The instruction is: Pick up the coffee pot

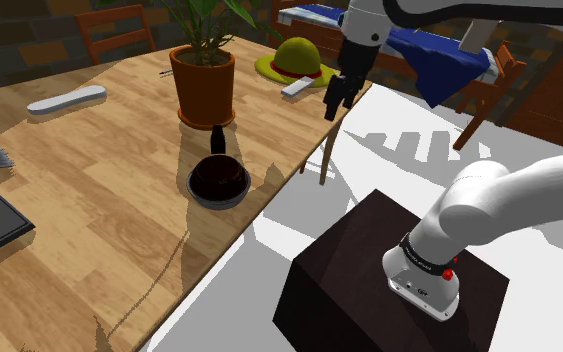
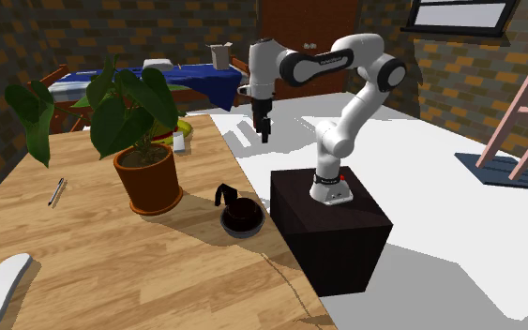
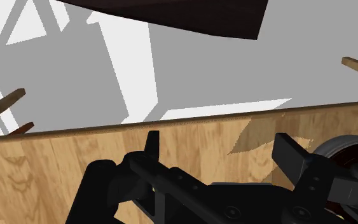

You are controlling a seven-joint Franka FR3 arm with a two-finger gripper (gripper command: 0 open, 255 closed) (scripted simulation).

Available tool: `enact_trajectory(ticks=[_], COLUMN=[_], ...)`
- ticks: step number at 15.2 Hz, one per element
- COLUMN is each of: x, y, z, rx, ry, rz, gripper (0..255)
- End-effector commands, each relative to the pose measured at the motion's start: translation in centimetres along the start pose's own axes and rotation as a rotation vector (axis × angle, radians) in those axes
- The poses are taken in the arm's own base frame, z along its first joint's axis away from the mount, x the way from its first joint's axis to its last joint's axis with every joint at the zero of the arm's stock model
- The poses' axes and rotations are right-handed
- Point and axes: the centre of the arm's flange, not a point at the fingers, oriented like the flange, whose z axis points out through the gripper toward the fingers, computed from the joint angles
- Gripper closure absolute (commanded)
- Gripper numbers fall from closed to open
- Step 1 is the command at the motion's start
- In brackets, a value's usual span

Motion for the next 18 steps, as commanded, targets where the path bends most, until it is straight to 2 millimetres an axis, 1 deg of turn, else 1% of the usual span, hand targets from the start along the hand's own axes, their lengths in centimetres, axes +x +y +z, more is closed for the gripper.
enact_trajectory(ticks=[1,18], x=[1.0,11.2], y=[-2.3,-21.4], z=[0.2,2.8], rx=[-0.005,-0.058], ry=[0.021,0.184], rz=[-0.002,-0.026], gripper=[0,0])
